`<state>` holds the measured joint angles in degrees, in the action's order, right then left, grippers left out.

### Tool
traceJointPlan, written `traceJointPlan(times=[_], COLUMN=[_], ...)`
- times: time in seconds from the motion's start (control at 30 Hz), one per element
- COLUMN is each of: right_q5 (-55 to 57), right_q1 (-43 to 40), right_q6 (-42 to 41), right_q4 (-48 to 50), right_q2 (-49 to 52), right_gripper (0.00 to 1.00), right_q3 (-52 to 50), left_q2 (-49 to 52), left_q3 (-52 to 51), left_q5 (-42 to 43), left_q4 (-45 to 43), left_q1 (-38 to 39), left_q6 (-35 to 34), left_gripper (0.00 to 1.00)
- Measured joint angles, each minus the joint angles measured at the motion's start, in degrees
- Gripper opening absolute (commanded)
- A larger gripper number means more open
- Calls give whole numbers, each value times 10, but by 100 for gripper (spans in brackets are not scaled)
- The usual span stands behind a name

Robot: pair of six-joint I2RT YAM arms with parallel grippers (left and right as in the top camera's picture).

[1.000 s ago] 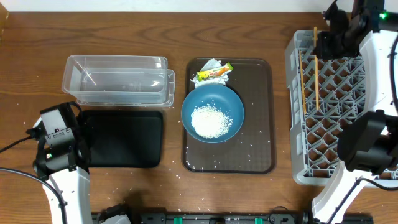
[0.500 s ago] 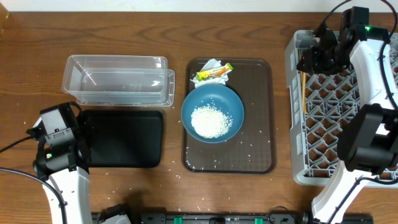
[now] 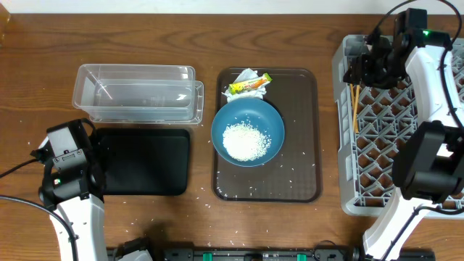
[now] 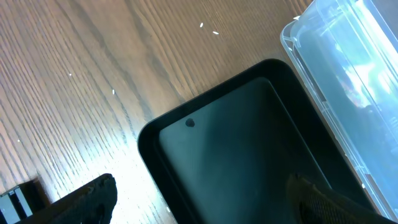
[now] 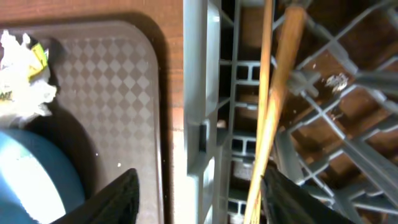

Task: Sort waste into correct bins and load items into the dishwasher rack
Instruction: 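Push the chopstick down into the rack slot with the right gripper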

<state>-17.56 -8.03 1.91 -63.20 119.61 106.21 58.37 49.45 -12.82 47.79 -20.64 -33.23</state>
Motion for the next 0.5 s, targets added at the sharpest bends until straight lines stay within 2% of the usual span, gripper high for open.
traceJointPlan(times=[0.07,0.13,0.27,0.4,0.5], right_q5=[24,49,89,102,106], right_q1=[4,6,4,5,5], right_q6=[-19,-35,-56,-65,-70], right_q4=[11,24,56,83,97], right_q2=[0,0,0,0,0], right_gripper=[72,71,46,36,34], right_q3=[0,0,0,0,0], left_q2=[0,0,0,0,0], left_q3=[0,0,0,0,0], left_q5=[0,0,0,0,0], left_q4=[0,0,0,0,0], left_q1=[0,0,0,0,0], left_q6=[0,0,0,0,0], left_gripper=[90,89,89,89,89])
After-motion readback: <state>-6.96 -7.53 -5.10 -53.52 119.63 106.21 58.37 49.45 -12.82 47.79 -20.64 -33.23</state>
